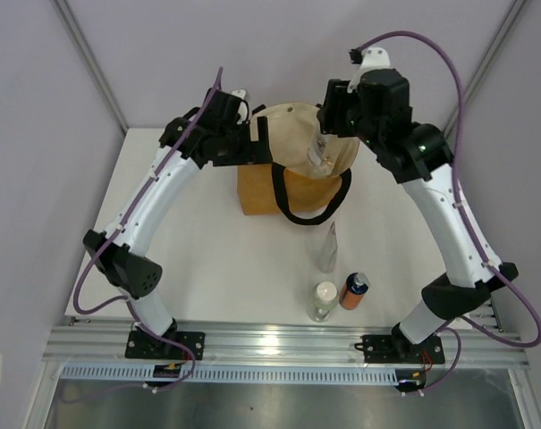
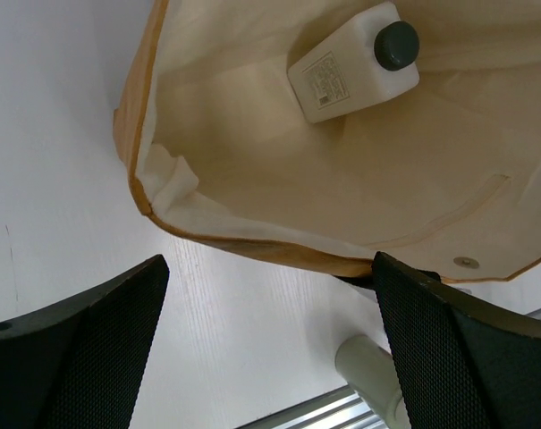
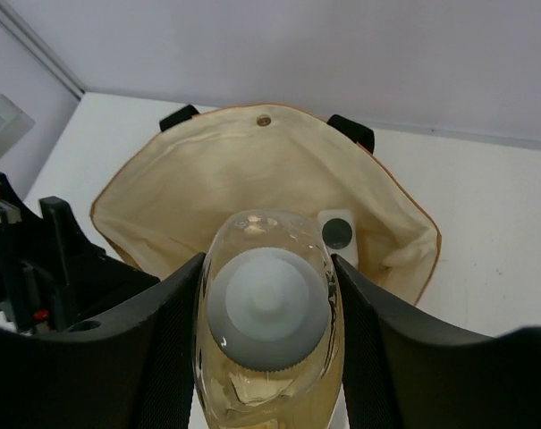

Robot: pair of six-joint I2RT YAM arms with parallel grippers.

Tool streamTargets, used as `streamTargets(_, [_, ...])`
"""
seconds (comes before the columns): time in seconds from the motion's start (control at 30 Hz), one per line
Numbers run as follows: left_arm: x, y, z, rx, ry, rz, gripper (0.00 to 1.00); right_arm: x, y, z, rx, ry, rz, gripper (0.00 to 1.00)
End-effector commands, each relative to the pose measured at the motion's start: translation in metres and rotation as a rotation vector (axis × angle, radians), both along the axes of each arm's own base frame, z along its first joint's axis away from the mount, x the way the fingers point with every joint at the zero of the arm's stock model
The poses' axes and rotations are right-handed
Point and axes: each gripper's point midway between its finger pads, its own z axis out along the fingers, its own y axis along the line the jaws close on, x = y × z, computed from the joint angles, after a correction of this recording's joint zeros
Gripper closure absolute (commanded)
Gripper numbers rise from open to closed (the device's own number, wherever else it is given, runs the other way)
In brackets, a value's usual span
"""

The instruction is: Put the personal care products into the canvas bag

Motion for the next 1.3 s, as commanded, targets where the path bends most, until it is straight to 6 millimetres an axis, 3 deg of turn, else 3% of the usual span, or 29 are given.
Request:
streamTargets(0.0, [0.015, -0.004, 0.018, -0.046, -0.052, 0.024, 0.01, 0.028, 0.010, 0.055, 0.088, -0.244, -0.012, 1.00])
streamTargets(0.2, [0.025, -0.006, 0.001, -0.036, -0.010, 0.038, 0.03, 0.073, 0.035, 0.007, 0.008, -0.184, -0.006, 1.00])
streamTargets(0.27, [0.025, -0.007, -0.004, -0.031, 0.001, 0.028, 0.17, 0.084, 0.042, -0.013, -0.003, -0.147, -0.004, 1.00])
streamTargets(0.3, [0.024, -0.007, -0.005, -0.032, 0.006, 0.023, 0.41, 0.086, 0.046, -0.019, -0.004, -0.138, 0.005, 1.00])
streamTargets(0.37, [0.021, -0.005, -0.002, -0.032, -0.001, 0.017, 0.63, 0.093, 0.053, -0.035, -0.021, -0.112, 0.016, 1.00])
streamTargets(0.43, [0.016, -0.003, -0.007, -0.026, 0.009, 0.010, 0.75, 0.096, 0.059, -0.049, -0.039, -0.084, 0.033, 1.00])
streamTargets(0.53, [0.007, 0.001, -0.005, -0.031, -0.003, 0.007, 0.83, 0.102, 0.067, -0.077, -0.079, -0.034, 0.053, 1.00])
streamTargets(0.6, [0.001, 0.004, -0.011, -0.028, 0.005, 0.008, 0.83, 0.106, 0.070, -0.087, -0.091, -0.030, 0.054, 1.00])
streamTargets(0.63, [0.000, 0.004, -0.011, -0.030, 0.003, 0.007, 0.85, 0.108, 0.070, -0.104, -0.107, -0.009, 0.048, 1.00])
streamTargets(0.7, [-0.004, 0.007, -0.014, -0.029, 0.009, 0.009, 0.85, 0.113, 0.073, -0.106, -0.093, -0.044, 0.043, 1.00])
streamTargets(0.9, [-0.014, 0.009, -0.023, -0.025, 0.038, 0.002, 0.81, 0.139, 0.077, -0.146, -0.117, -0.034, 0.014, 1.00])
streamTargets(0.93, [-0.018, 0.010, -0.025, -0.030, 0.045, -0.004, 0.80, 0.148, 0.081, -0.160, -0.120, -0.037, 0.007, 1.00])
streamTargets(1.07, [-0.021, 0.009, -0.029, -0.035, 0.058, -0.008, 0.80, 0.155, 0.085, -0.181, -0.127, -0.022, 0.007, 1.00])
streamTargets(1.27, [-0.021, 0.010, -0.031, -0.031, 0.058, -0.004, 0.79, 0.160, 0.067, -0.206, -0.169, -0.033, -0.078, 1.00])
